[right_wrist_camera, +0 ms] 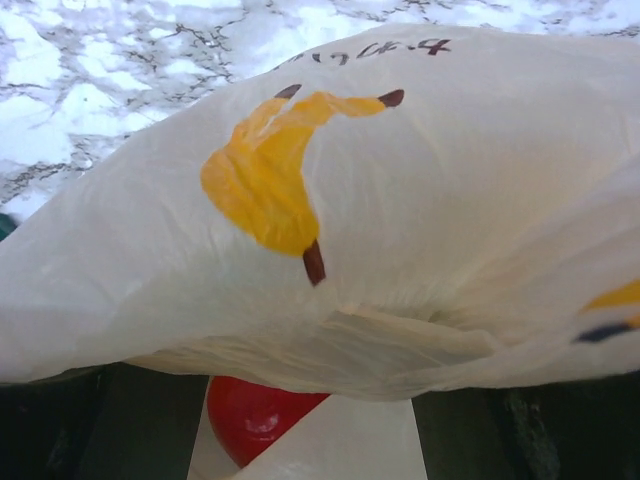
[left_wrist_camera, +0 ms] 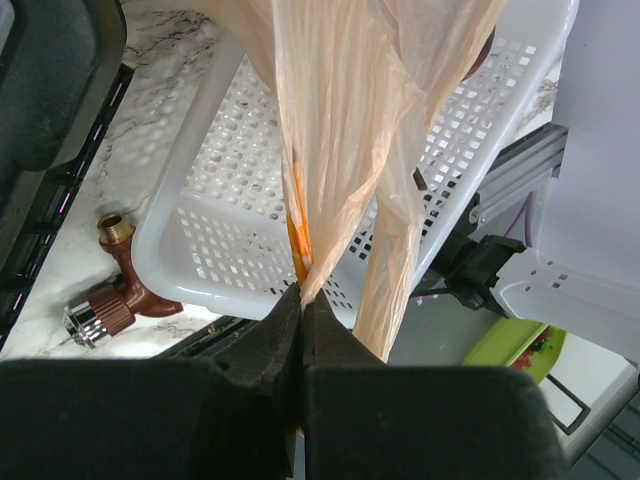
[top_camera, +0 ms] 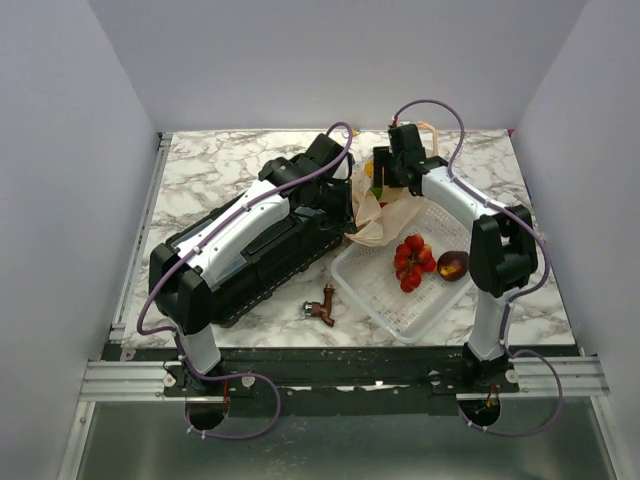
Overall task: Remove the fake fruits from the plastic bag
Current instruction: Take out the fake fruit from the plastic bag.
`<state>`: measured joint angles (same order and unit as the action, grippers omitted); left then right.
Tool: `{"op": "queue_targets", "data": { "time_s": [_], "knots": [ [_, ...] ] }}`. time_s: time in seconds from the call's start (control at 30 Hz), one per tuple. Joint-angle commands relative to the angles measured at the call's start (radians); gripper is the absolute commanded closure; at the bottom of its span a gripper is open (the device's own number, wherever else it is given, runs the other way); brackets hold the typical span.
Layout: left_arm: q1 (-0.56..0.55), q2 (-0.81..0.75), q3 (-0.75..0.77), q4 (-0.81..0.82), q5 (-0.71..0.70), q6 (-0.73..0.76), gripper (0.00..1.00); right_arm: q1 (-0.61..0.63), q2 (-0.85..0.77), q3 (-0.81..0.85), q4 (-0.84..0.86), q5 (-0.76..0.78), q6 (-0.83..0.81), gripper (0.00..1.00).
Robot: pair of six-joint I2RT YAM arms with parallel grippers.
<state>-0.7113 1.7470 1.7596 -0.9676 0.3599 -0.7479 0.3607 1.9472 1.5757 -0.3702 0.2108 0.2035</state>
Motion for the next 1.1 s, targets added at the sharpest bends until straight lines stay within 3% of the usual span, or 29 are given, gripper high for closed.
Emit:
{"op": "queue_targets", "data": {
  "time_s": [0.0,0.43,0.83,1.07],
  "knots": [
    [-0.006,0.009,0.008,-0.010,0.036,0.015,1.00,-0.002,0.061,0.032,0.026,-0.037,-0.026,0.25],
    [0.002,0.022,0.032,-0.043,0.034,0.032,1.00,-0.002,0.112,-0.002,0.171,-0.229,0.015,0.20],
    [0.007,0.041,0.050,-0.074,0.033,0.037,1.00,-0.003,0.214,0.045,0.188,-0.232,0.074,0.26],
    [0.010,0.052,0.061,-0.092,0.030,0.041,1.00,-0.002,0.249,0.093,0.171,-0.233,0.065,0.49]
  ]
}}
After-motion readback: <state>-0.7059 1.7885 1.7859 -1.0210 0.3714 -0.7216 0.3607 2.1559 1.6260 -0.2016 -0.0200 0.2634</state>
